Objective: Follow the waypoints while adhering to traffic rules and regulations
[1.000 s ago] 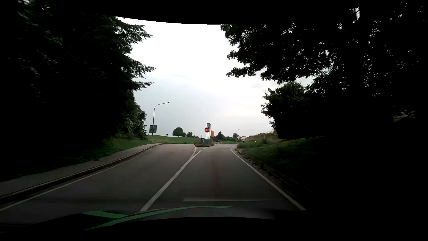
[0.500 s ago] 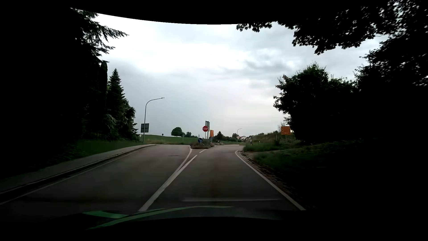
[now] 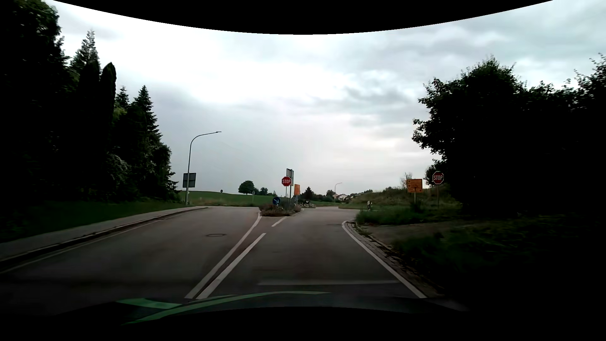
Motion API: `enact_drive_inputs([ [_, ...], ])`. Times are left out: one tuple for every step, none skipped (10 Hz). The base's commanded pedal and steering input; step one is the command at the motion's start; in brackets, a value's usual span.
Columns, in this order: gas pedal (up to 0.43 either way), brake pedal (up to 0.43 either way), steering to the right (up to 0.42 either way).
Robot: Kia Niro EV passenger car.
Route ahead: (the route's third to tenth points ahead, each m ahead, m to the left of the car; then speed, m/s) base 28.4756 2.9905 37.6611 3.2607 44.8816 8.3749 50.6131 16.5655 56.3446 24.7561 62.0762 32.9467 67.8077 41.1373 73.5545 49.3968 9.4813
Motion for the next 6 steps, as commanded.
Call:
enact_drive_inputs([
  [0.0,0.055,0.017],
  [0.0,0.061,0.016],
  [0.0,0.067,0.015],
  [0.0,0.073,0.015],
  [0.0,0.079,0.015],
  [0.0,0.085,0.015],
])
